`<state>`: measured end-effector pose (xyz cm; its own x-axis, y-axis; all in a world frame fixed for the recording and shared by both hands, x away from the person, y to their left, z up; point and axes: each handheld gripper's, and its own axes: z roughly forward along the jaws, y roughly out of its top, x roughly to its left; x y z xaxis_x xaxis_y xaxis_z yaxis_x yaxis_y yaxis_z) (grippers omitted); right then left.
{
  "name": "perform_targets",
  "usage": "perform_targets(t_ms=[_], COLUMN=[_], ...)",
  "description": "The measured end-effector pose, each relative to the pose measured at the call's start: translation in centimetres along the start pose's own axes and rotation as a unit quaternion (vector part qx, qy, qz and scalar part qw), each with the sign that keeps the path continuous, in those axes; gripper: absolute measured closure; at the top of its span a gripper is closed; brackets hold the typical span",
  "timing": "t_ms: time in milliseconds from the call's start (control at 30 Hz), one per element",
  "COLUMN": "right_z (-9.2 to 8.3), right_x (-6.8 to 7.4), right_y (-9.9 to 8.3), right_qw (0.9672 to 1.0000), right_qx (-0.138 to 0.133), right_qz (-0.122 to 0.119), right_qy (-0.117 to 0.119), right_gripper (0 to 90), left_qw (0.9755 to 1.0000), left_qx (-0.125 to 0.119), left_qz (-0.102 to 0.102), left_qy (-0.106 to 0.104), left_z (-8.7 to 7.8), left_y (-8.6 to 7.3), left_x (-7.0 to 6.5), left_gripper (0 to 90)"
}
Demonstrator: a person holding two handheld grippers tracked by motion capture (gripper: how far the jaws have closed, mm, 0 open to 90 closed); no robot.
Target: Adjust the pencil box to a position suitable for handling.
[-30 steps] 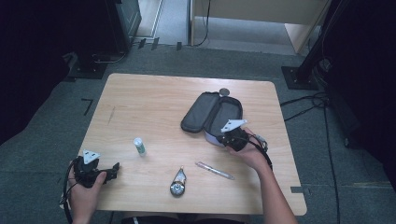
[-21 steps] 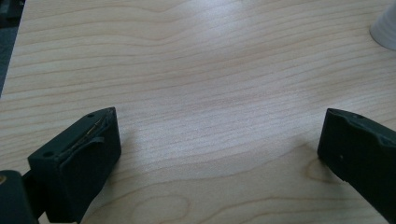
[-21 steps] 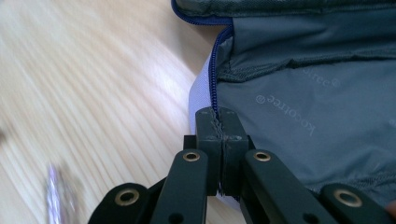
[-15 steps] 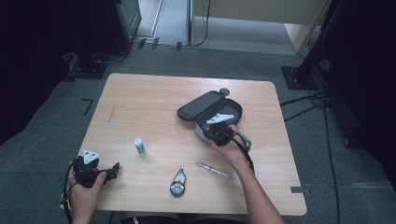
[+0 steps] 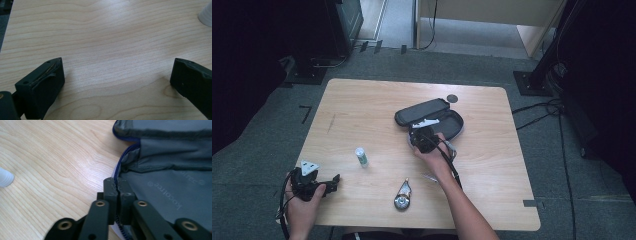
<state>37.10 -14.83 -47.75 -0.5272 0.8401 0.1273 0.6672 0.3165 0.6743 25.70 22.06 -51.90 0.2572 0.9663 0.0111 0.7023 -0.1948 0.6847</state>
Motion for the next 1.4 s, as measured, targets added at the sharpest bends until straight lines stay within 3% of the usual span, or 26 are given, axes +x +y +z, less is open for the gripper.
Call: perform_targets(t_ms=[100, 200, 233, 400, 433, 467, 500, 533, 600, 700, 900, 933, 967, 1000, 1133, 1400], right_z=[0.2, -1.0, -2.0, -4.5, -4.5, -4.9, -4.9, -4.9, -4.9, -4.5, -4.0, -3.8, -3.8, -3.7, -3.6, -4.3], right_x=[0.0, -0.8, -1.9, -6.2, -6.2, -7.7, -7.7, -9.2, -9.9, -12.4, -13.8, -14.0, -14.0, -13.9, -13.9, -13.3], right_y=[0.1, 0.5, 1.1, 2.3, 2.3, 2.3, 2.3, 2.2, 2.0, 1.3, 0.7, 0.5, 0.5, 0.3, 0.0, -1.1], right_qw=[0.9999, 0.9991, 0.9982, 0.9942, 0.9942, 0.9923, 0.9923, 0.9904, 0.9895, 0.9842, 0.9784, 0.9789, 0.9789, 0.98, 0.9819, 0.9822], right_qx=[-0.01, -0.042, -0.057, -0.084, -0.084, -0.086, -0.086, -0.086, -0.083, -0.074, -0.061, -0.053, -0.053, -0.048, -0.037, -0.028], right_qz=[-0.007, 0.008, 0.011, 0.03, 0.03, 0.028, 0.028, 0.032, 0.036, 0.052, 0.065, 0.072, 0.072, 0.075, 0.08, 0.101], right_qy=[0.004, 0.004, -0.011, -0.061, -0.061, -0.085, -0.085, -0.103, -0.112, -0.152, -0.186, -0.184, -0.184, -0.178, -0.168, -0.156], right_gripper=[65.0, 57.0, 56.8, 59.0, 59.0, 59.3, 59.3, 59.7, 60.1, 60.9, 66.4, 72.3, 72.3, 80.6, 89.8, 90.0], left_qw=[1.0, 1.0, 1.0, 1.0, 1.0, 1.0, 1.0, 1.0, 1.0, 1.0, 1.0, 1.0, 1.0, 1.0, 1.0, 1.0], left_qx=[0.0, 0.0, 0.0, 0.0, 0.0, 0.0, 0.0, 0.0, 0.0, 0.0, 0.0, 0.0, 0.0, 0.0, 0.0, 0.0], left_qz=[0.0, 0.0, 0.0, 0.0, 0.0, 0.0, 0.0, 0.0, 0.0, 0.0, 0.0, 0.0, 0.0, 0.0, 0.0, 0.0], left_qy=[0.0, 0.0, 0.0, 0.0, 0.0, 0.0, 0.0, 0.0, 0.0, 0.0, 0.0, 0.0, 0.0, 0.0, 0.0, 0.0], left_z=[0.0, 0.0, 0.0, 0.0, 0.0, 0.0, 0.0, 0.0, 0.0, 0.0, 0.0, 0.0, 0.0, 0.0, 0.0, 0.0], left_y=[0.0, 0.0, 0.0, 0.0, 0.0, 0.0, 0.0, 0.0, 0.0, 0.0, 0.0, 0.0, 0.0, 0.0, 0.0, 0.0], left_x=[0.0, 0.0, 0.0, 0.0, 0.0, 0.0, 0.0, 0.0, 0.0, 0.0, 0.0, 0.0, 0.0, 0.0, 0.0, 0.0], left_gripper=[0.0, 0.0, 0.0, 0.0, 0.0, 0.0, 0.0, 0.0, 0.0, 0.0, 0.0, 0.0, 0.0, 0.0, 0.0, 0.0])
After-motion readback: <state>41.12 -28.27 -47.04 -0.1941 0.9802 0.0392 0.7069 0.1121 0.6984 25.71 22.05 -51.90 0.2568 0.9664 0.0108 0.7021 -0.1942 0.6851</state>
